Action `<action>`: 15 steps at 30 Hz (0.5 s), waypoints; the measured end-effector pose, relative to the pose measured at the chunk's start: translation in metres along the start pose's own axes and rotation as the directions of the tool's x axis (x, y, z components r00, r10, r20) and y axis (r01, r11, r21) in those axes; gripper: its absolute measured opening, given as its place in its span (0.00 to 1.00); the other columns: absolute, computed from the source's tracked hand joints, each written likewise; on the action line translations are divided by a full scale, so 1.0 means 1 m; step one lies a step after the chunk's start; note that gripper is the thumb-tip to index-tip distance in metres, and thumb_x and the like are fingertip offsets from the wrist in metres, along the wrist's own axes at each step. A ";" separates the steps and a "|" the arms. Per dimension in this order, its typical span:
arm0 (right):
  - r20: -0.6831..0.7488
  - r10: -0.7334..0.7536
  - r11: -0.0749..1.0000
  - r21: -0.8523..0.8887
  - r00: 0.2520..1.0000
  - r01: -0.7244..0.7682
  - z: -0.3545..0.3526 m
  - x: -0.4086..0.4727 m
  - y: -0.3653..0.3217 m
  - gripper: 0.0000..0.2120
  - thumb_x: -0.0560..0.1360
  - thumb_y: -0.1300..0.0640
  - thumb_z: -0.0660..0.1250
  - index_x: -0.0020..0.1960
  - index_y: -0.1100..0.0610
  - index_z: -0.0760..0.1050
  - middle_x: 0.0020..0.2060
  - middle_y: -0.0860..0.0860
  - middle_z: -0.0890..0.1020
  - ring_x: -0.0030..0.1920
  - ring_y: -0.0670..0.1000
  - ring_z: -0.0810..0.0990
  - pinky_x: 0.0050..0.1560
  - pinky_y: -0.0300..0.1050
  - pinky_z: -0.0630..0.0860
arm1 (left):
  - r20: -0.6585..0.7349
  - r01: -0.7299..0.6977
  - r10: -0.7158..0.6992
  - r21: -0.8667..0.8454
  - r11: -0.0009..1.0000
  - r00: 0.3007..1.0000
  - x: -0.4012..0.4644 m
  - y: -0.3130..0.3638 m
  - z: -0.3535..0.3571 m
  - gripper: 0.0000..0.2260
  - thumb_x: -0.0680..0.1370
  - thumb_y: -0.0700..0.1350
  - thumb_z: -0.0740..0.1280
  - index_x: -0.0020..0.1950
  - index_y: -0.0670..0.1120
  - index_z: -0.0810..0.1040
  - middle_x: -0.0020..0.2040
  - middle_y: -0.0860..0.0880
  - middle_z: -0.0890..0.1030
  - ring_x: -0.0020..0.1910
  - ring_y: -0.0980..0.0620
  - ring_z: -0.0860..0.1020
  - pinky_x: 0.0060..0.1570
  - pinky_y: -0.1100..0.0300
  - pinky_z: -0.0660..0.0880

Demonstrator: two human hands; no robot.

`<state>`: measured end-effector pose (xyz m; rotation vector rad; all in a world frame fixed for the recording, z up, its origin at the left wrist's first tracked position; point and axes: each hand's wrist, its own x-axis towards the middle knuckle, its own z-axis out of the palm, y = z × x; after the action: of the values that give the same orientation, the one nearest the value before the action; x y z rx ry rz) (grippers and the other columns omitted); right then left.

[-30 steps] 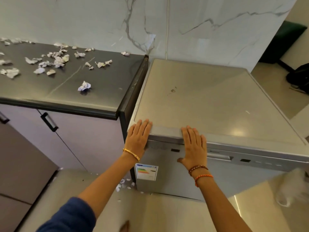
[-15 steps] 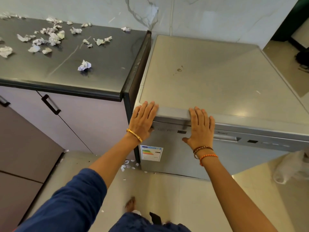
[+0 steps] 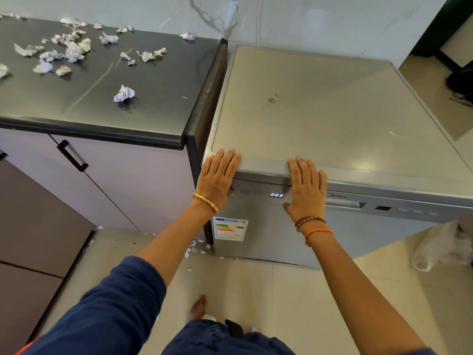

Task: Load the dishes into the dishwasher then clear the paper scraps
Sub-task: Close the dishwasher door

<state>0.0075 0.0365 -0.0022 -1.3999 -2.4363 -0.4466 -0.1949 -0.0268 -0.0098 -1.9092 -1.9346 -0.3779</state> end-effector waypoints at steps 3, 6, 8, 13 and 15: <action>-0.032 0.010 1.000 -0.002 0.999 -0.010 0.002 -0.001 0.000 0.59 0.37 0.61 0.82 0.66 0.57 0.63 0.60 0.57 0.78 0.60 0.59 0.77 0.59 0.59 0.72 | 0.028 -0.011 0.011 0.001 1.000 1.000 0.000 0.000 -0.003 0.52 0.44 0.54 0.82 0.63 0.41 0.66 0.58 0.40 0.79 0.55 0.39 0.79 0.54 0.47 0.75; -0.060 0.016 1.000 -0.002 0.998 -0.016 0.005 -0.001 0.000 0.58 0.38 0.64 0.81 0.66 0.57 0.63 0.60 0.56 0.78 0.60 0.59 0.77 0.59 0.58 0.72 | 0.063 0.005 -0.005 -0.003 1.000 0.998 0.000 0.001 -0.005 0.56 0.39 0.57 0.81 0.63 0.41 0.66 0.58 0.41 0.79 0.55 0.39 0.79 0.54 0.46 0.75; -0.074 0.019 1.000 0.002 0.997 -0.019 0.007 -0.001 0.000 0.57 0.39 0.65 0.80 0.66 0.57 0.63 0.60 0.56 0.78 0.60 0.59 0.77 0.59 0.58 0.71 | 0.071 0.016 -0.015 -0.006 1.000 0.997 0.000 0.002 -0.006 0.56 0.39 0.57 0.81 0.63 0.41 0.66 0.58 0.41 0.79 0.55 0.39 0.79 0.54 0.46 0.75; -0.093 0.025 1.000 0.005 0.995 -0.025 0.010 -0.001 0.001 0.56 0.40 0.65 0.81 0.66 0.57 0.64 0.60 0.56 0.77 0.60 0.59 0.77 0.59 0.58 0.71 | 0.073 0.033 -0.032 -0.017 0.999 0.997 0.001 0.005 -0.007 0.55 0.40 0.58 0.81 0.63 0.41 0.66 0.57 0.41 0.80 0.55 0.38 0.79 0.53 0.45 0.75; -0.103 0.026 1.000 0.008 0.994 -0.025 0.012 -0.001 0.000 0.56 0.40 0.65 0.81 0.66 0.56 0.64 0.60 0.56 0.77 0.60 0.59 0.77 0.60 0.58 0.71 | 0.064 0.042 -0.041 -0.017 0.999 0.997 0.001 0.006 -0.007 0.54 0.41 0.58 0.81 0.62 0.42 0.66 0.57 0.41 0.80 0.55 0.39 0.79 0.53 0.45 0.75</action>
<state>0.0069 0.0411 -0.0133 -1.3689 -2.3337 -0.4918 -0.1886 -0.0294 -0.0034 -1.9176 -2.0207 -0.3523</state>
